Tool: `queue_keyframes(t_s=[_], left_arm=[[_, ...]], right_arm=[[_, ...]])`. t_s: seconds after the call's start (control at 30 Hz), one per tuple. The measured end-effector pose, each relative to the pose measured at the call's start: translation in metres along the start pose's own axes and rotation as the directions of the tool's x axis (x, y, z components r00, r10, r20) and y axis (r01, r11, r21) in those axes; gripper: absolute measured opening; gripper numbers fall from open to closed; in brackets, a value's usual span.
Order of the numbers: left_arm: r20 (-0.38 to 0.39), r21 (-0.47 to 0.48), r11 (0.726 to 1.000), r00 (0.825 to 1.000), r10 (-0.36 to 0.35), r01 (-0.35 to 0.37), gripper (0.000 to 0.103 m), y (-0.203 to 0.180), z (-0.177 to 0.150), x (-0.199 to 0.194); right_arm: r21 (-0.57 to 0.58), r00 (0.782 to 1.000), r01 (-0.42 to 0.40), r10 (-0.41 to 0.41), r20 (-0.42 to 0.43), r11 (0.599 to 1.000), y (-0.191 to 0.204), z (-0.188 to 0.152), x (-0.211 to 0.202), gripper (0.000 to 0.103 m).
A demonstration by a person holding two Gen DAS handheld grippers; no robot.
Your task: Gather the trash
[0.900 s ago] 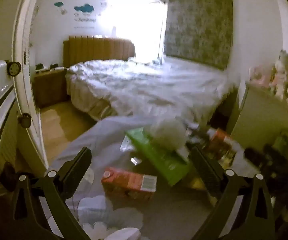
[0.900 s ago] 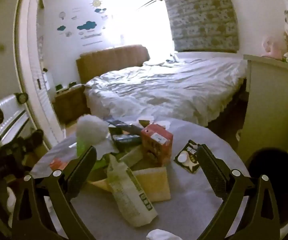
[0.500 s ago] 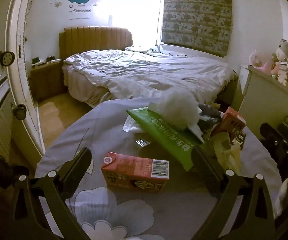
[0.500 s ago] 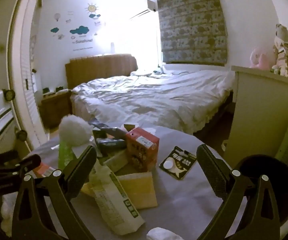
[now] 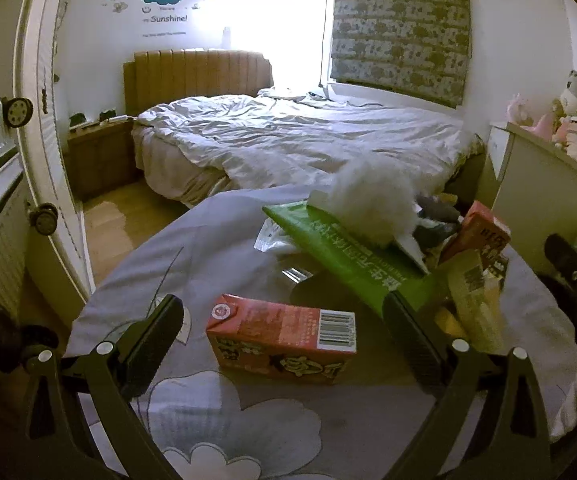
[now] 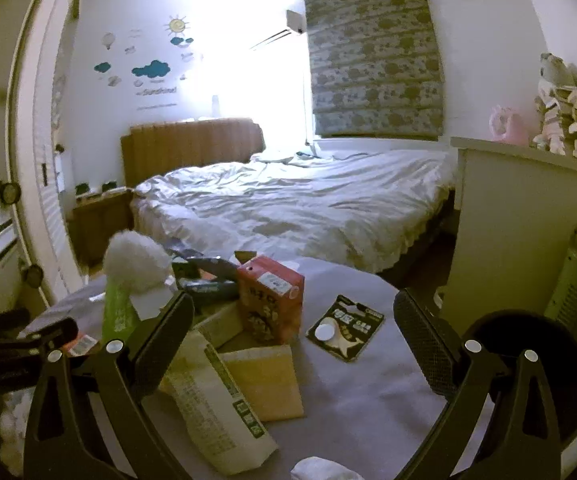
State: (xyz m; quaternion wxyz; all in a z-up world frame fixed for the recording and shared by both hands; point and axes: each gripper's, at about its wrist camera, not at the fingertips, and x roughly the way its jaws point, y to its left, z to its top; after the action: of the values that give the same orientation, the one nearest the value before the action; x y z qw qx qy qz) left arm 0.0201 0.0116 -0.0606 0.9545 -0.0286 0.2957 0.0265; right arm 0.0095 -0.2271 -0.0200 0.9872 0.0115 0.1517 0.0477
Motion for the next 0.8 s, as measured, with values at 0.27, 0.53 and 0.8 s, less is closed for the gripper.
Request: queue_keyframes(t_s=[0.27, 0.53, 0.8], left_arm=[[0.013, 0.006, 1.000, 1.000, 0.020, -0.021, 0.098, -0.0041, 0.0012, -0.0009], [0.020, 0.005, 1.000, 1.000, 0.020, -0.020, 0.098, -0.0044, -0.0001, -0.0012], [0.022, 0.014, 1.000, 1.000, 0.020, -0.021, 0.098, -0.0053, 0.0002, 0.0002]], right_arm=[[0.017, 1.000, 0.006, -0.007, 0.012, 1.000, -0.0025, -0.0006, -0.0019, 0.099], [0.019, 1.000, 0.009, -0.010, 0.021, 1.000, -0.0044, -0.0007, -0.0029, 0.099], [0.017, 1.000, 0.009, -0.010, 0.021, 1.000, -0.0042, -0.0008, -0.0030, 0.099]])
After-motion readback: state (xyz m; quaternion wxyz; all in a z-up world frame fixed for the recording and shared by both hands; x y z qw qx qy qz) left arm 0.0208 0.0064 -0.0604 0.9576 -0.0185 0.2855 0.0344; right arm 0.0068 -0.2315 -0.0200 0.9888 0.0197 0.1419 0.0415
